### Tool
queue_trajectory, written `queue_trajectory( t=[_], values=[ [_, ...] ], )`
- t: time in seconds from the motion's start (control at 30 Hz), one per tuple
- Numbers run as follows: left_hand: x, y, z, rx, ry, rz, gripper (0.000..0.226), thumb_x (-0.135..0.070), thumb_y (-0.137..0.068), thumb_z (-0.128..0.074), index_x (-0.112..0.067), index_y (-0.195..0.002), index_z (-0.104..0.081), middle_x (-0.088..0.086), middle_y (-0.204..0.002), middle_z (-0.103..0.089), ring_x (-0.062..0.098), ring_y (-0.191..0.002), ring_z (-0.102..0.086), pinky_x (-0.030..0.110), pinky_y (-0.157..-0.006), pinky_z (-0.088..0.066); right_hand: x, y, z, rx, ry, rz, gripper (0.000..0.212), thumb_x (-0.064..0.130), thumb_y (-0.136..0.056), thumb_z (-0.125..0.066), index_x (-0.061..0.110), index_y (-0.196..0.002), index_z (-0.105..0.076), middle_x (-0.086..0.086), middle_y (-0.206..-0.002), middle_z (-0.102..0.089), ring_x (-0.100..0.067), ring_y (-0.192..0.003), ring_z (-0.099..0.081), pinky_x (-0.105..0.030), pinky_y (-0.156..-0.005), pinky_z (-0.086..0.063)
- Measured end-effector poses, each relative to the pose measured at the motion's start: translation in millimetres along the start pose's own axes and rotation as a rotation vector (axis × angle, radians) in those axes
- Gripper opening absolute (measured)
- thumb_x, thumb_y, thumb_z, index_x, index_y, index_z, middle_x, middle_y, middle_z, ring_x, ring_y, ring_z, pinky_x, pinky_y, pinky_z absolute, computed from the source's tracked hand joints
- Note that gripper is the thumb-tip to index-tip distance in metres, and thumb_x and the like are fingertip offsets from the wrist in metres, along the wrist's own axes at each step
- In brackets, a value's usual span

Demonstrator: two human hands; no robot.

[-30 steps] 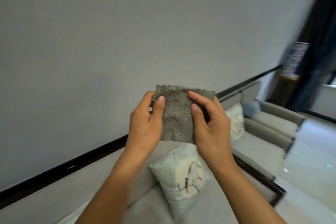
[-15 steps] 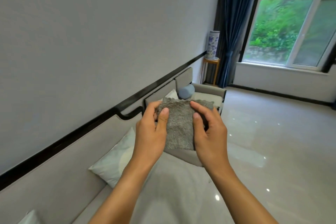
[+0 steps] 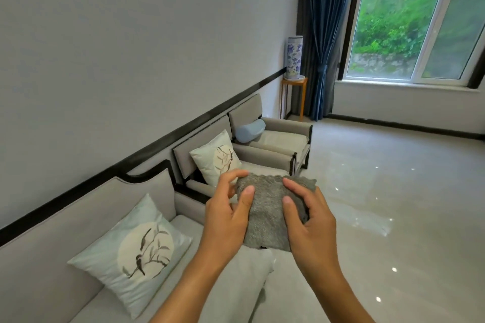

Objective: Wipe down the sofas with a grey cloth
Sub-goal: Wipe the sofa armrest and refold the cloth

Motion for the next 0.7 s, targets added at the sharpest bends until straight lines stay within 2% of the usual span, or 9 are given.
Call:
queue_trajectory(
  t=[0.13, 0.23, 0.4, 0.5, 0.53, 0.63, 0.7],
  values=[
    [13.7, -13.6, -63.9, 0.033, -0.041, 0.021, 0.014, -0.031, -0.101, -0.059, -0.035, -0.114, -0.063, -0.021, -0.104, -0.067, 0.006, -0.096, -0.067, 0.016, -0.073, -0.052, -45.5, -26.6, 41.3, -0.043, 0.009, -0.024, 0.031, 0.013, -0.096, -0.062, 0.03, -0.121, -0.066, 0.013, -0.112, -0.06, 0.0, -0.11, -0.058, -0.014, -0.091, -0.049],
    [33.5, -33.1, -97.4, 0.02, -0.038, 0.059, 0.015, -0.022, -0.101, -0.061, -0.034, -0.111, -0.064, -0.023, -0.104, -0.067, 0.003, -0.095, -0.067, 0.011, -0.072, -0.049, -77.8, -54.3, 53.6, -0.041, 0.039, -0.029, 0.033, 0.01, -0.095, -0.062, 0.029, -0.121, -0.066, 0.013, -0.109, -0.06, 0.0, -0.107, -0.059, -0.011, -0.088, -0.048],
    [86.2, -79.5, -131.9, -0.058, 0.006, 0.126, 0.017, -0.022, -0.101, -0.062, -0.034, -0.112, -0.062, -0.02, -0.101, -0.067, 0.002, -0.079, -0.067, 0.015, -0.061, -0.051, -132.1, -108.8, 45.3, 0.021, 0.066, -0.031, 0.033, 0.009, -0.096, -0.062, 0.026, -0.124, -0.065, 0.011, -0.109, -0.059, 0.002, -0.107, -0.057, -0.007, -0.086, -0.045],
    [124.6, -116.1, -144.3, -0.148, 0.06, 0.171, 0.024, -0.023, -0.1, -0.063, -0.035, -0.119, -0.057, -0.012, -0.11, -0.066, 0.002, -0.094, -0.068, 0.017, -0.065, -0.054, -163.0, -154.1, 29.7, 0.067, 0.101, 0.004, 0.033, 0.008, -0.096, -0.061, 0.022, -0.126, -0.066, 0.01, -0.11, -0.058, 0.0, -0.108, -0.057, -0.006, -0.087, -0.044],
    [138.1, -130.6, -148.8, -0.173, 0.077, 0.184, 0.025, -0.022, -0.1, -0.063, -0.035, -0.12, -0.054, -0.008, -0.113, -0.065, 0.002, -0.092, -0.069, 0.018, -0.064, -0.054, -174.4, -172.2, 22.3, 0.092, 0.118, 0.021, 0.033, 0.008, -0.096, -0.061, 0.021, -0.126, -0.066, 0.009, -0.11, -0.058, 0.0, -0.108, -0.057, -0.006, -0.087, -0.044],
    [174.6, -175.7, -159.2, -0.225, 0.104, 0.186, 0.024, -0.022, -0.101, -0.061, -0.042, -0.11, -0.051, -0.009, -0.103, -0.069, 0.011, -0.079, -0.072, 0.031, -0.058, -0.057, -204.7, -227.2, -3.3, 0.172, 0.165, 0.059, 0.034, 0.009, -0.097, -0.06, 0.021, -0.128, -0.064, 0.009, -0.11, -0.056, 0.0, -0.107, -0.056, -0.006, -0.087, -0.043],
    [194.3, -206.4, -161.8, -0.269, 0.039, 0.153, 0.024, -0.025, -0.103, -0.059, -0.048, -0.102, -0.053, -0.016, -0.1, -0.066, 0.011, -0.088, -0.068, 0.031, -0.067, -0.058, -223.7, -262.7, -23.0, 0.229, 0.194, 0.075, 0.034, 0.012, -0.097, -0.06, 0.022, -0.13, -0.063, 0.009, -0.11, -0.054, 0.0, -0.106, -0.056, -0.007, -0.088, -0.043]
  ],
)
Point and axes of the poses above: each hand's wrist, its own y-axis away from the middle knuckle, its own z-axis out of the back of the hand, x = y × z, the point moved 10 cm from there along -y, towards the middle knuckle
